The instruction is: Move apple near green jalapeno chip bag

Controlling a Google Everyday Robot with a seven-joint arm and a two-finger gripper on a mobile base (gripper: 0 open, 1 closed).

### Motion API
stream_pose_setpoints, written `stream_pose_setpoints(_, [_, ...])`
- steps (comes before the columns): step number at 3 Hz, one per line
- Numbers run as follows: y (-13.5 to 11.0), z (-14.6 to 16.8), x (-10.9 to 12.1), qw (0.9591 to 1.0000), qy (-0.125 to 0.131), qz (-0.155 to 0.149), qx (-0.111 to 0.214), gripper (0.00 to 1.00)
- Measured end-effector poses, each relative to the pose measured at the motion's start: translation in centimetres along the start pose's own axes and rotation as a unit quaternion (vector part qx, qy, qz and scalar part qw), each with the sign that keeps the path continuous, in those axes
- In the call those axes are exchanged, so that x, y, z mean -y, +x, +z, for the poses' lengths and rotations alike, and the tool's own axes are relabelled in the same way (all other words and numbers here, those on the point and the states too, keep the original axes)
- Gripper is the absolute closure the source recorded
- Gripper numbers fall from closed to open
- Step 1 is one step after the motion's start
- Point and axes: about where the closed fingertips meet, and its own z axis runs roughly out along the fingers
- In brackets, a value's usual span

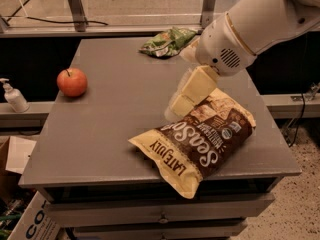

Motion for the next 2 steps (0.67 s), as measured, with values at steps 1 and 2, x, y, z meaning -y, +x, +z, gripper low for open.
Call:
stream_pose_setpoints(1, [-0.4, 2.0, 0.3, 0.9988, 0.009, -0.007, 0.047, 0.0])
stream_pose_setpoints(2, [-1.9, 4.7, 2.3, 0.9925, 0.024, -0.023, 0.118, 0.0])
